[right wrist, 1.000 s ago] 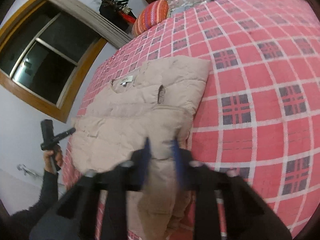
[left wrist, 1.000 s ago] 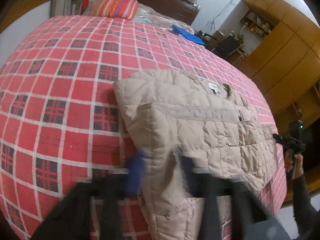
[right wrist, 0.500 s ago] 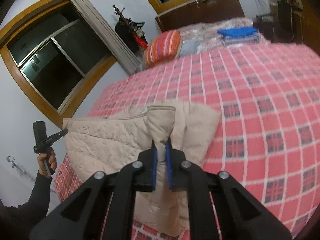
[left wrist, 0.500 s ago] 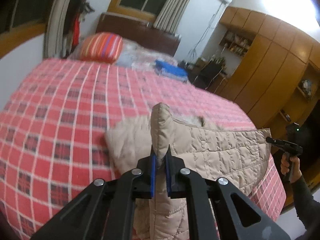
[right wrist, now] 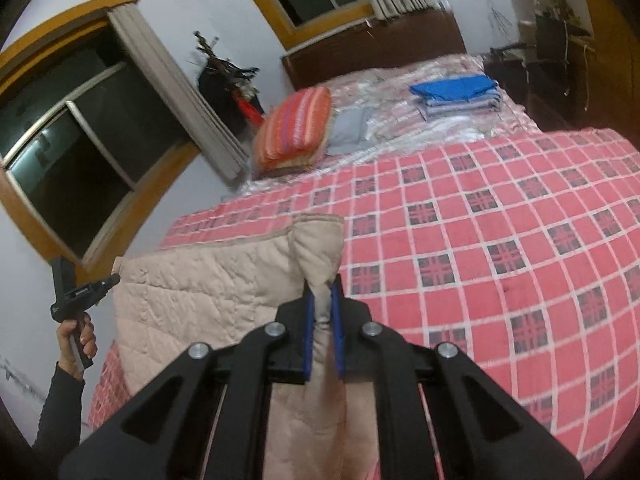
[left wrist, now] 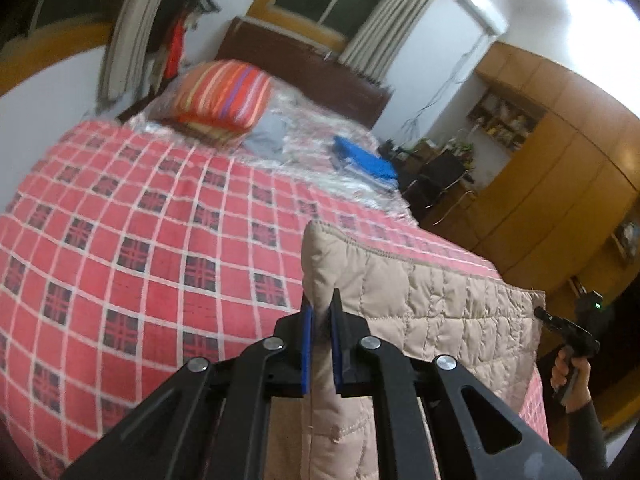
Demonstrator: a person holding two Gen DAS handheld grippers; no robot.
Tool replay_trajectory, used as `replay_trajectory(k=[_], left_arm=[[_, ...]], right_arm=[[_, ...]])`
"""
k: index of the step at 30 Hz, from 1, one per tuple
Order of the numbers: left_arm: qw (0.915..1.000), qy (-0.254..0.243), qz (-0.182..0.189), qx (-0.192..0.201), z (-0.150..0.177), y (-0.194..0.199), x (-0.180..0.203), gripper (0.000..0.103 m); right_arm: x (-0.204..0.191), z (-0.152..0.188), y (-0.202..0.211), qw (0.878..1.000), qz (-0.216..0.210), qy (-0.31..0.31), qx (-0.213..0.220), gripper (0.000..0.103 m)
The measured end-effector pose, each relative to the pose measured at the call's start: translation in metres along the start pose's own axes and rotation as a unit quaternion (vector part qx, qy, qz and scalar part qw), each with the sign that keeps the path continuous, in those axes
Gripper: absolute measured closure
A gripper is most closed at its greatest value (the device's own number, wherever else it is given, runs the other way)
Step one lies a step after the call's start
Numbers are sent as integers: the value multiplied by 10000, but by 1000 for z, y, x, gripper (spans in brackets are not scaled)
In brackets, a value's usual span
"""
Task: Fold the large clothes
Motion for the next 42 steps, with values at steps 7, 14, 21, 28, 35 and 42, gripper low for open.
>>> replay_trajectory(k=[7, 14, 21, 28, 35, 42], left_arm=[[9967, 690, -99, -421, -2, -59, -42, 95], [9910, 895, -451, -887, 11, -97, -76, 95], [9879, 997, -536, -1061, 24, -111, -92, 95], [9836, 1111, -1022, -990, 26, -106, -101, 65], [9955, 611, -14, -721, 32, -51, -19, 45], [9838, 902, -434, -1488, 78, -107, -55, 54]], right_arm=[[33, 22, -65, 9983, 247, -225, -486, 96], [54, 44, -114, 9941, 256, -385, -985, 96], [64, 68, -137, 9888, 250, -530, -1374, 95], [63, 75, -137, 9870, 277, -656, -1441, 72], [16, 51, -84, 9936, -532, -597, -796, 53], [21, 103, -125, 9811, -687, -1082, -1449, 75]])
Point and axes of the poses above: each gripper's, at about its wrist camera, not at the fingertips, and y roughly against the way its jaws point, x to its right, z to its underside, the point moved 9 cm from there along -y, roughly the way its jaws point, and after that the axes turned 14 degrees about y, right-handed, at the moved point
